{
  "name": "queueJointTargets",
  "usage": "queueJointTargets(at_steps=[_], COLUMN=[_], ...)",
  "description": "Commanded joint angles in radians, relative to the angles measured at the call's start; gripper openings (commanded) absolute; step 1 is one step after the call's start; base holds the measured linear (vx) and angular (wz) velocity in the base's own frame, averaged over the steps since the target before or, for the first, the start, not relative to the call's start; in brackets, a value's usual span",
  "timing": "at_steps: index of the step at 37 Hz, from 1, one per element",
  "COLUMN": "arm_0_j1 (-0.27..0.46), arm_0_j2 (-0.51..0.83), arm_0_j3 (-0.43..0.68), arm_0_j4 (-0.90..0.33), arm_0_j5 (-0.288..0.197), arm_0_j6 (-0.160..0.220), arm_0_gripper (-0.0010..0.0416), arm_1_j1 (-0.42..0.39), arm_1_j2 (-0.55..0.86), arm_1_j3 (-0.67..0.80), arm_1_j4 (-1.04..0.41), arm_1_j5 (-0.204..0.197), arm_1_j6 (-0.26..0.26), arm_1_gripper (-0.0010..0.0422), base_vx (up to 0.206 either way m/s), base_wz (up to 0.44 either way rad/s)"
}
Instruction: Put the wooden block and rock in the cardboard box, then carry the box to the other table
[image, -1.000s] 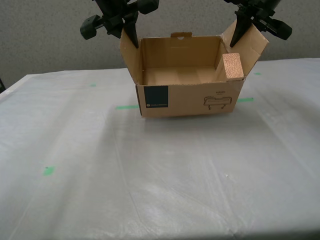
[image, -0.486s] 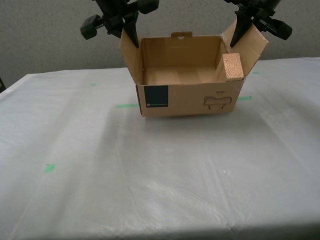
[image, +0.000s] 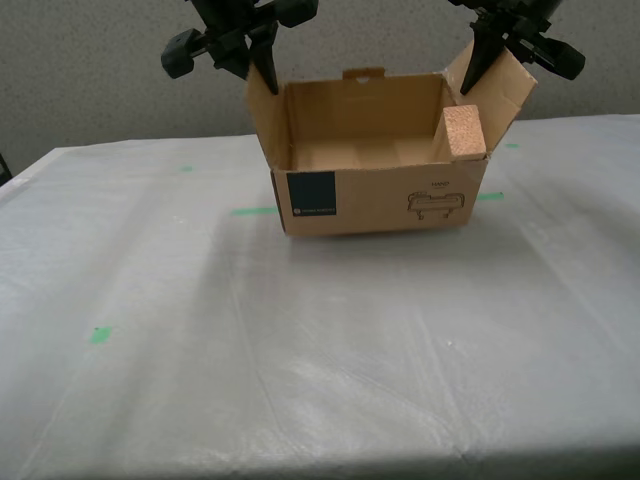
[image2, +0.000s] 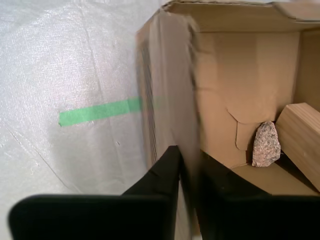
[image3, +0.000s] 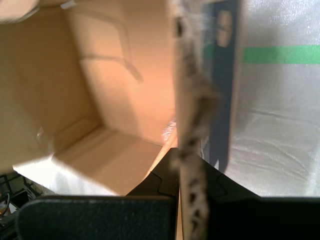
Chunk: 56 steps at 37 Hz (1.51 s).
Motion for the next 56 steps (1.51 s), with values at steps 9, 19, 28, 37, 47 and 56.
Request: queueJointTargets(at_steps=[9, 19, 28, 37, 47, 56], arm_0_j1=[0.0, 0.0, 0.0, 0.0, 0.0, 0.0], arm_0_j2=[-0.001, -0.001, -0.001, -0.001, -0.001, -0.001], arm_0_j3=[0.001, 0.001, 0.001, 0.001, 0.001, 0.001], arm_0_j4=[0.002, 0.004, 0.002, 0.003, 0.005, 0.007], arm_0_j5=[0.064, 0.064, 0.064, 0.064, 0.064, 0.064], arm_0_j6=[0.006, 0.005, 0.005, 0.005, 0.005, 0.006], arm_0_gripper=[0.0001, 0.0001, 0.0001, 0.0001, 0.0001, 0.0001], arm_1_j1=[0.001, 0.001, 0.0, 0.0, 0.0, -0.001], arm_1_j2=[0.0, 0.0, 0.0, 0.0, 0.0, 0.0], arm_1_j3=[0.0, 0.0, 0.0, 0.0, 0.0, 0.0], arm_1_j4=[0.019, 0.033, 0.029, 0.033, 0.032, 0.035], arm_1_j5=[-0.001, -0.002, -0.001, -0.001, -0.001, -0.001], arm_1_j6=[-0.002, -0.002, 0.002, 0.012, 0.01, 0.01], arm_1_gripper=[0.0118, 0.0195, 0.0262, 0.0322, 0.0377, 0.0396], base_vx=[0.0, 0.0, 0.0, 0.0, 0.0, 0.0], base_wz=[0.0, 0.0, 0.0, 0.0, 0.0, 0.0])
